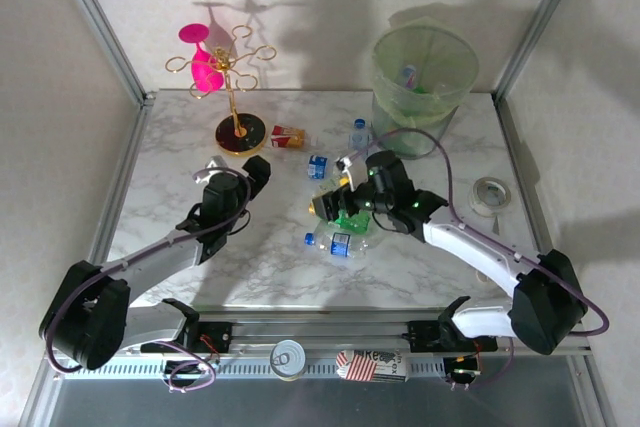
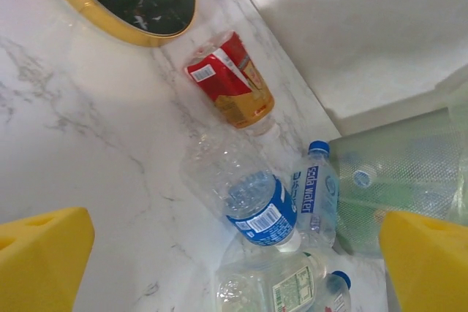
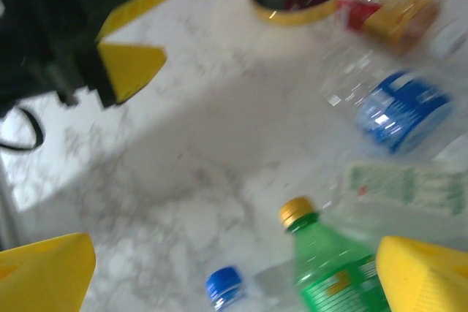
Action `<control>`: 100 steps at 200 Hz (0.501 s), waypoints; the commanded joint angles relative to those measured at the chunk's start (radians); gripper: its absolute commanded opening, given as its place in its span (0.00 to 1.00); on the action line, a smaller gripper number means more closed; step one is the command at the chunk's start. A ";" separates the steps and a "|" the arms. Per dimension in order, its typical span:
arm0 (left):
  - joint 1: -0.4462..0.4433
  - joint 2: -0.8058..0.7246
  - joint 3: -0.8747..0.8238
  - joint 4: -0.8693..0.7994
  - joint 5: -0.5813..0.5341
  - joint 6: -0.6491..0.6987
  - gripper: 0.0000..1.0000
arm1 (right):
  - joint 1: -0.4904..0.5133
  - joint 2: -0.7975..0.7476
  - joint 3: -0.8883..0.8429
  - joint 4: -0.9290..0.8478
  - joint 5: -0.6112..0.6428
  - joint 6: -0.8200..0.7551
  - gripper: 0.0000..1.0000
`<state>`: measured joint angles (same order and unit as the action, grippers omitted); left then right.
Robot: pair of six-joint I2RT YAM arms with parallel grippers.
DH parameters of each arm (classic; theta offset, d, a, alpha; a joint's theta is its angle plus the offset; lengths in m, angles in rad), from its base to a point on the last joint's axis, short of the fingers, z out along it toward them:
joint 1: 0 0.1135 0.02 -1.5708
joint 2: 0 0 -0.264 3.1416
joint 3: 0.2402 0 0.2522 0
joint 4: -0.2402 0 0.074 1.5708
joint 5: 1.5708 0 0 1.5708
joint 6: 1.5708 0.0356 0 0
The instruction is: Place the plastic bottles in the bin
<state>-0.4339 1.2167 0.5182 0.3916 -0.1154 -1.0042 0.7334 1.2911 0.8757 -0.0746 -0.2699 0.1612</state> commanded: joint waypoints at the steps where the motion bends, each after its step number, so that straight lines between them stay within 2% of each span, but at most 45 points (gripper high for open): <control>1: 0.009 -0.038 -0.019 0.026 -0.027 -0.047 1.00 | 0.062 0.017 -0.038 -0.023 -0.010 0.062 0.99; 26: 0.011 -0.046 -0.030 0.019 -0.024 -0.052 1.00 | 0.111 0.048 -0.051 -0.072 0.013 0.092 0.99; 100: 0.009 0.053 0.008 0.055 0.055 -0.054 1.00 | 0.234 0.196 0.041 -0.374 0.244 0.012 0.96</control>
<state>-0.4301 1.2297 0.4984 0.4084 -0.1036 -1.0462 0.9253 1.4361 0.8642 -0.3225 -0.1246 0.2104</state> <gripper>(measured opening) 0.995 0.971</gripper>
